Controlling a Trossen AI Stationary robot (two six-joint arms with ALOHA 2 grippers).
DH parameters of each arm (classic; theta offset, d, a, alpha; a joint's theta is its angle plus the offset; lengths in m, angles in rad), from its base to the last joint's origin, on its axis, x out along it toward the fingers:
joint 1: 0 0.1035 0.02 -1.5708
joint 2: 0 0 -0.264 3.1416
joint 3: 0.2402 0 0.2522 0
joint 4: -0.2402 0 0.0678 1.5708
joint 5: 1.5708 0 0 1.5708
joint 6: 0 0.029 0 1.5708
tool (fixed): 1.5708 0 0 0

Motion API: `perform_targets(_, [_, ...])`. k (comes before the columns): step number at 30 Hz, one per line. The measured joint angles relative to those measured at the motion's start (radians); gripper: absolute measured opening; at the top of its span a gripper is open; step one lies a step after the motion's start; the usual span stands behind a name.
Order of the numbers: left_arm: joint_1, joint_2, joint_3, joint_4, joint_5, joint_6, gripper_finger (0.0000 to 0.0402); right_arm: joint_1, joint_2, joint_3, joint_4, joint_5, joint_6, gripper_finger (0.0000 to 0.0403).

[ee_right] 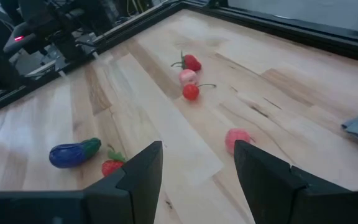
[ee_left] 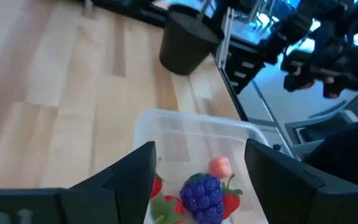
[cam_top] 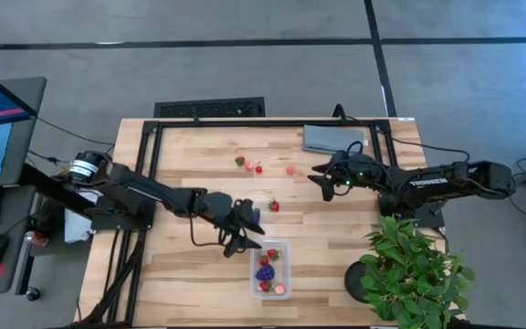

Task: Pick and placing Produce into tupperware
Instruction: Put the pink peach into the transparent bin

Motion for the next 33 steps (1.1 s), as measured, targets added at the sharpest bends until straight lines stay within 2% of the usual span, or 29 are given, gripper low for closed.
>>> perform_targets(4, [0.042, -0.089, 0.000, -0.112, 0.000, 0.031, 0.0236, 0.000, 0.000, 0.000, -0.005, 0.000, -0.007, 0.0221])
perform_targets(8, [0.075, -0.205, 0.000, -0.294, -0.061, 0.104, 0.0236, 0.000, 0.000, 0.000, -0.003, -0.019, -0.027, 0.0232])
perform_targets(16, [0.152, -0.457, 0.000, -0.696, -0.316, 0.263, 0.0236, 0.044, 0.077, 0.025, 0.021, -0.026, -0.055, 0.0260])
perform_targets(20, [0.218, -0.581, -0.030, -0.740, -0.350, 0.315, 0.0236, 0.102, 0.180, 0.089, 0.021, -0.013, -0.148, 0.0261])
perform_targets(22, [0.259, -0.642, -0.060, -0.741, -0.349, 0.317, 0.0236, 0.112, 0.240, 0.120, 0.019, 0.026, -0.156, 0.0261])
perform_targets(28, [0.363, -0.828, -0.156, -0.795, -0.338, 0.307, 0.0236, 0.087, 0.377, 0.206, 0.024, 0.137, -0.118, 0.0261])
perform_targets(33, [0.416, -0.953, -0.232, -0.789, -0.339, 0.297, 0.0236, 0.057, 0.460, 0.264, -0.001, 0.138, -0.113, 0.0261])
